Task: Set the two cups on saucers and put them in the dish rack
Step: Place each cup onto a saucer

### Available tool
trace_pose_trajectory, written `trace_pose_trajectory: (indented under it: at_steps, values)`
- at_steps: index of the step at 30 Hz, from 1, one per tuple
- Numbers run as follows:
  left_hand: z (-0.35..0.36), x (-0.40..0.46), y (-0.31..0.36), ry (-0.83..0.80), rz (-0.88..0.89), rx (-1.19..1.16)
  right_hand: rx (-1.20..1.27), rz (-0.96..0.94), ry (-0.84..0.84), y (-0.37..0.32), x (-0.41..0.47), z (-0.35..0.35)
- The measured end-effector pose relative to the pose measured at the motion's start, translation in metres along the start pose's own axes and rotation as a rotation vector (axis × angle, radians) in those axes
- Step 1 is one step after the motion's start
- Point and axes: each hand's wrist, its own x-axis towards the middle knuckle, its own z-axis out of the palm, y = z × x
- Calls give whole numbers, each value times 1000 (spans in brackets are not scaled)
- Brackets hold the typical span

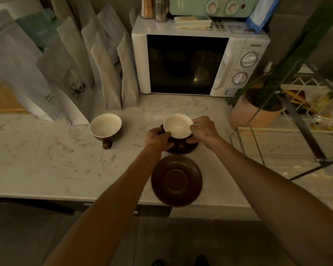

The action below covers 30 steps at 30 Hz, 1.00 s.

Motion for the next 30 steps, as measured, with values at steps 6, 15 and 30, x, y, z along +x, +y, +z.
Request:
trace_pose_trajectory:
  at_steps: [6,15,30]
  values:
    - [-1,2,-2,2,7,9,5,6,-10,2,0,0]
    - [-4,-3,-3,-31,8,29,-15,10,14,5,-2,1]
    - [-113,-6,25,254,293,212,-479,-428,272,-59,-27,44]
